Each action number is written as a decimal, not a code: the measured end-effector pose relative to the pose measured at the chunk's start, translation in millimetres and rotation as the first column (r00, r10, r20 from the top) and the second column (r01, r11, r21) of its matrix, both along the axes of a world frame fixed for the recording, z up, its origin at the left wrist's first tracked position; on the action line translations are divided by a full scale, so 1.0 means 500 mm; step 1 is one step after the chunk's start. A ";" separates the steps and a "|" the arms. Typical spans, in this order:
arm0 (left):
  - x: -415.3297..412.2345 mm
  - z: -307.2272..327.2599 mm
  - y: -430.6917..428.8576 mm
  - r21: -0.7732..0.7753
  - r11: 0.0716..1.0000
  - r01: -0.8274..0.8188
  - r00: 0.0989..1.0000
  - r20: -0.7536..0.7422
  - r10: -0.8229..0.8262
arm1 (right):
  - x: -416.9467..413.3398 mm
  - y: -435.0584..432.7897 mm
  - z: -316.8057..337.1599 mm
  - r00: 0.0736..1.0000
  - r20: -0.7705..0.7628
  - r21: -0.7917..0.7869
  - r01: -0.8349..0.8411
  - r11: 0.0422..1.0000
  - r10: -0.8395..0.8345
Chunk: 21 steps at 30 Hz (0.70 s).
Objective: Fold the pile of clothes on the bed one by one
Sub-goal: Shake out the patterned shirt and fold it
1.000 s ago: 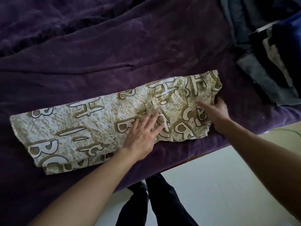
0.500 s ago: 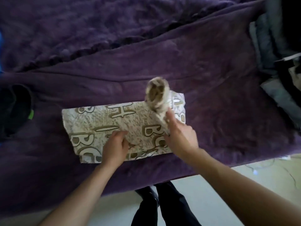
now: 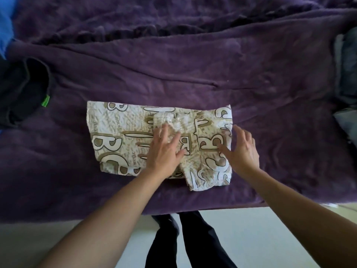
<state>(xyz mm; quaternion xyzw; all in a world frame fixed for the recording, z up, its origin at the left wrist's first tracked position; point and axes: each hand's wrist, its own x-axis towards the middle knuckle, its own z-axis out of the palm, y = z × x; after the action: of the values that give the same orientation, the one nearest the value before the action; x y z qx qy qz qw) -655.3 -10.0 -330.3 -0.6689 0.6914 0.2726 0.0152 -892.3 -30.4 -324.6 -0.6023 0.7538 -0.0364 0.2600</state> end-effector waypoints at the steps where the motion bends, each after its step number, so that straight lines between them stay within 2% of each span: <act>1: -0.002 -0.013 -0.013 0.044 0.998 -0.038 0.999 -0.028 0.039 | -0.005 -0.010 -0.013 0.994 0.066 0.093 0.082 0.992 -0.088; 2: -0.004 -0.024 -0.026 0.041 0.998 -0.052 0.997 -0.058 0.054 | -0.006 -0.021 -0.024 0.964 0.176 0.168 0.170 0.971 -0.199; 4: -0.013 -0.038 -0.054 -0.040 0.999 -0.016 0.994 -0.108 0.012 | -0.011 -0.037 -0.046 0.848 0.356 0.246 0.320 0.915 -0.393; 7: -0.014 -0.057 -0.089 -0.102 0.990 0.102 0.990 -0.089 -0.111 | -0.027 -0.027 -0.076 0.834 0.374 0.187 0.361 0.914 -0.406; 11: 0.016 -0.105 -0.112 0.016 0.962 0.273 0.947 0.173 -0.272 | -0.035 -0.007 -0.101 0.875 0.294 0.278 0.307 0.910 -0.384; 13: 0.024 -0.124 -0.118 0.057 0.956 0.288 0.934 0.202 -0.294 | -0.038 -0.026 -0.094 0.832 0.367 0.340 0.295 0.893 -0.415; 15: 0.025 -0.129 -0.122 0.076 0.954 0.289 0.937 0.181 -0.298 | -0.039 -0.044 -0.070 0.755 0.479 0.393 0.272 0.878 -0.448; 17: 0.028 -0.113 -0.126 0.079 0.959 0.271 0.953 0.122 -0.279 | -0.033 -0.051 -0.026 0.710 0.562 0.376 0.237 0.896 -0.424; 19: 0.035 -0.076 -0.121 0.007 0.981 0.192 0.981 -0.002 -0.192 | -0.013 -0.051 0.033 0.718 0.600 0.313 0.197 0.929 -0.354; 21: 0.057 -0.026 -0.101 -0.124 0.992 -0.010 0.987 -0.160 -0.010 | 0.024 -0.049 0.100 0.775 0.574 0.244 0.147 0.958 -0.265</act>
<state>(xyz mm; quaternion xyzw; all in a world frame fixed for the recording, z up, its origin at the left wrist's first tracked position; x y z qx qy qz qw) -626.9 -60.6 -343.1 -0.6446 0.7060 0.2817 -0.0822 -880.4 -54.9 -274.8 -0.4461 0.6938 -0.1834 0.5348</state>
